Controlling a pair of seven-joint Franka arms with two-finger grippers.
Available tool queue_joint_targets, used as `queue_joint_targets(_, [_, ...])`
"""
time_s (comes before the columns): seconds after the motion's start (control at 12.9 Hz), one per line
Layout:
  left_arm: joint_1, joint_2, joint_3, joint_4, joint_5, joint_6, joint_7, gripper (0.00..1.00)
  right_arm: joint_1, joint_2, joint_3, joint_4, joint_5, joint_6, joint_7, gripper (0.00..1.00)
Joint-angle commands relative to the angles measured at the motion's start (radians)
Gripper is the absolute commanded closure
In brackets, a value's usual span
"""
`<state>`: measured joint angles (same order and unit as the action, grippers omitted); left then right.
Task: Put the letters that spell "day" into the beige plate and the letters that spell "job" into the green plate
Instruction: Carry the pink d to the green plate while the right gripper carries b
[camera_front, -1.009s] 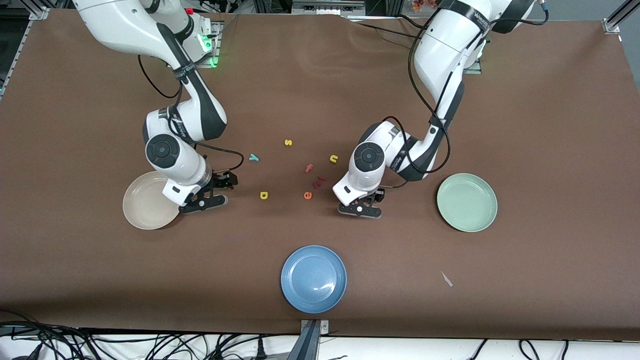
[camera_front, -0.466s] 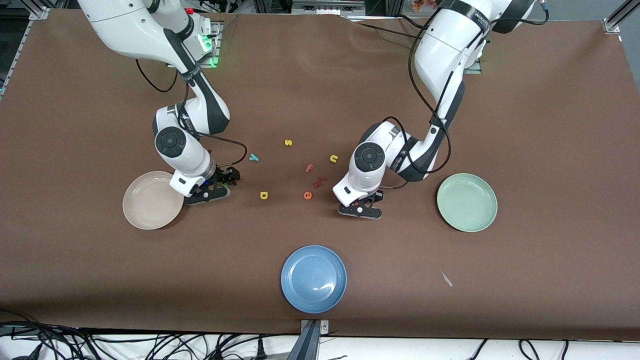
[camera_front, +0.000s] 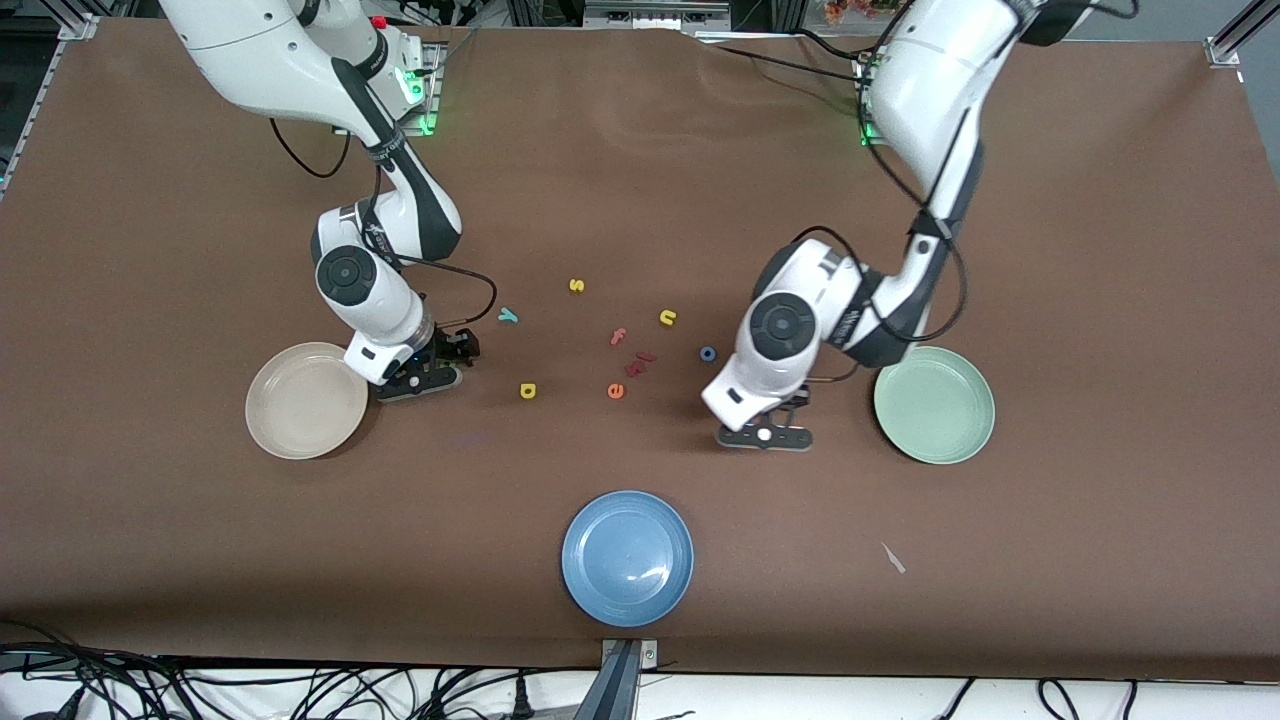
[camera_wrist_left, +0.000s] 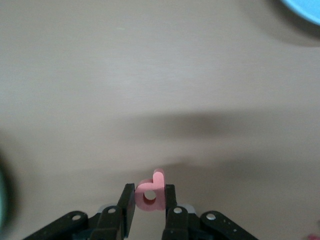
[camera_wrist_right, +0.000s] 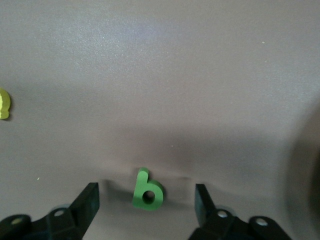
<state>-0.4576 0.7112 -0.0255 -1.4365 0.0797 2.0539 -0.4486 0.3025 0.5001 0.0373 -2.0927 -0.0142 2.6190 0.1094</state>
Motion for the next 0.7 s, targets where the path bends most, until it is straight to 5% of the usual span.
queue_joint_targets(0.0, [0.045, -0.061, 0.033, -0.03, 0.028, -0.108, 0.173, 1.0, 0.003, -0.028, 0.003, -0.038, 0.01, 0.023, 0.01, 0.28])
queue_joint_targets(0.16, [0.111, -0.091, 0.045, -0.035, 0.028, -0.179, 0.313, 1.0, 0.003, -0.028, 0.003, -0.046, 0.01, 0.024, 0.01, 0.31])
queue_joint_targets(0.62, [0.313, -0.064, 0.045, -0.093, 0.035, -0.207, 0.554, 1.0, 0.003, -0.028, 0.003, -0.046, 0.01, 0.024, 0.012, 0.74])
